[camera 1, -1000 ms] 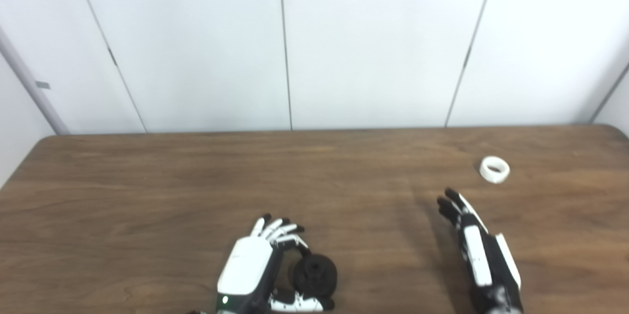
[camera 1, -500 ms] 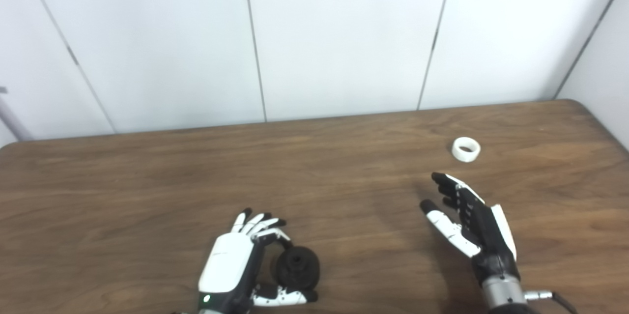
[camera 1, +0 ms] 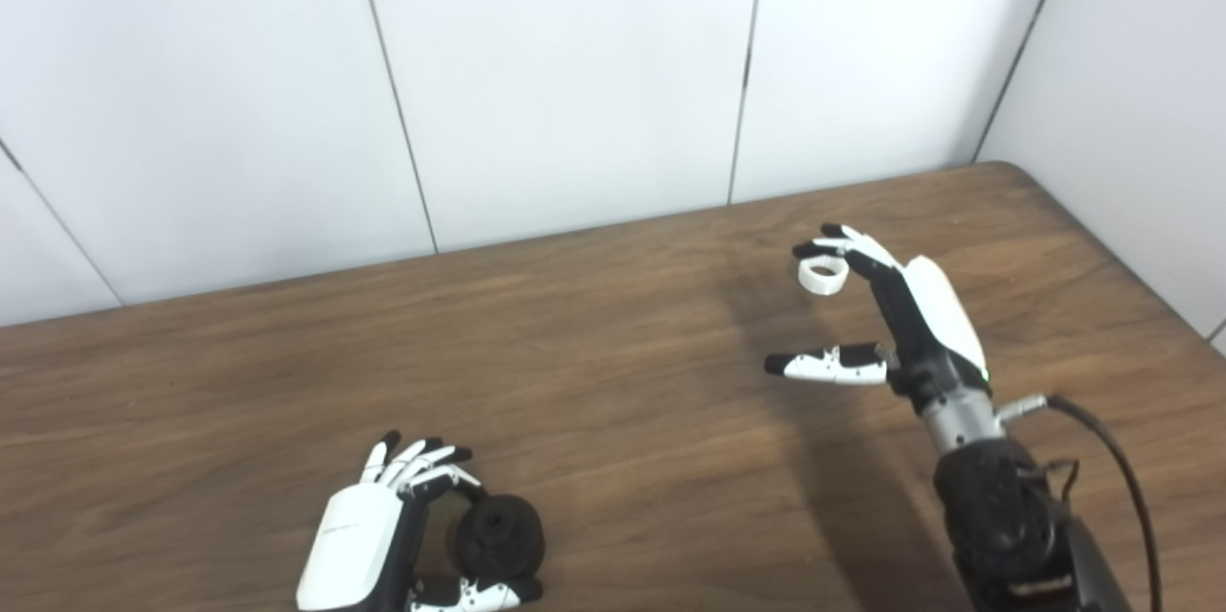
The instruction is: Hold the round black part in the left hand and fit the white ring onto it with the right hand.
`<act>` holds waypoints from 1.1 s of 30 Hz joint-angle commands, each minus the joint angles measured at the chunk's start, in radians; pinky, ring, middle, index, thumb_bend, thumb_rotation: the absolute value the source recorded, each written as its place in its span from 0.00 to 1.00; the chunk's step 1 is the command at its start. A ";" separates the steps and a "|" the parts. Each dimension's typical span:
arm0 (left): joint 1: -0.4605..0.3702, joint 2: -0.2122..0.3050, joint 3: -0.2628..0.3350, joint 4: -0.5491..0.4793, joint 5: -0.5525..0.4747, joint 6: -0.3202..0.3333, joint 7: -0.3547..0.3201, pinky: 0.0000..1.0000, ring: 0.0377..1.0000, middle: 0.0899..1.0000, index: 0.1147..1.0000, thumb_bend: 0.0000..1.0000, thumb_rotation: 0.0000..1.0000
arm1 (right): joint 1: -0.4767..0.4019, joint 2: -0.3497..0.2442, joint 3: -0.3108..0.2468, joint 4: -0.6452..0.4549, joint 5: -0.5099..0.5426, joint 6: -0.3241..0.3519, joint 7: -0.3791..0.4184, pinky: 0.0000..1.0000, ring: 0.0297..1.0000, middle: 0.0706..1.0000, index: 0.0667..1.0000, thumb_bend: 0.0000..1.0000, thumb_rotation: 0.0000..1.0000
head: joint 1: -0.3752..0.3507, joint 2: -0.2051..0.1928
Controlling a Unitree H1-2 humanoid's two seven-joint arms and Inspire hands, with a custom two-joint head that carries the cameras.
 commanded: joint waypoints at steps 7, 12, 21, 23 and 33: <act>0.031 0.038 0.017 0.015 -0.005 -0.017 -0.008 1.00 0.87 0.78 0.42 0.52 0.05 | -0.109 -0.065 -0.004 0.091 -0.050 0.013 0.008 0.99 0.97 0.92 0.71 0.79 0.21 | -0.035 -0.026; 0.036 0.040 0.024 0.020 -0.007 -0.027 -0.004 1.00 0.87 0.77 0.42 0.52 0.05 | -0.173 -0.101 0.001 0.190 -0.055 0.016 0.011 1.00 1.00 0.93 0.72 0.79 0.21 | -0.044 -0.040; 0.041 0.043 0.027 0.017 -0.003 -0.032 -0.009 1.00 0.87 0.77 0.42 0.52 0.05 | -0.279 -0.153 0.038 0.317 -0.075 0.092 0.080 1.00 1.00 0.95 0.75 0.80 0.27 | -0.049 -0.038; 0.044 0.042 0.028 0.011 -0.002 -0.030 -0.011 1.00 0.87 0.77 0.42 0.52 0.05 | -0.297 -0.161 0.044 0.335 -0.071 0.107 0.093 1.00 1.00 0.95 0.76 0.81 0.28 | -0.048 -0.037; 0.056 0.040 0.032 -0.007 0.001 -0.028 -0.015 1.00 0.87 0.77 0.42 0.52 0.05 | -0.390 -0.207 0.081 0.461 -0.059 0.153 0.141 1.00 1.00 0.95 0.77 0.81 0.29 | -0.046 -0.034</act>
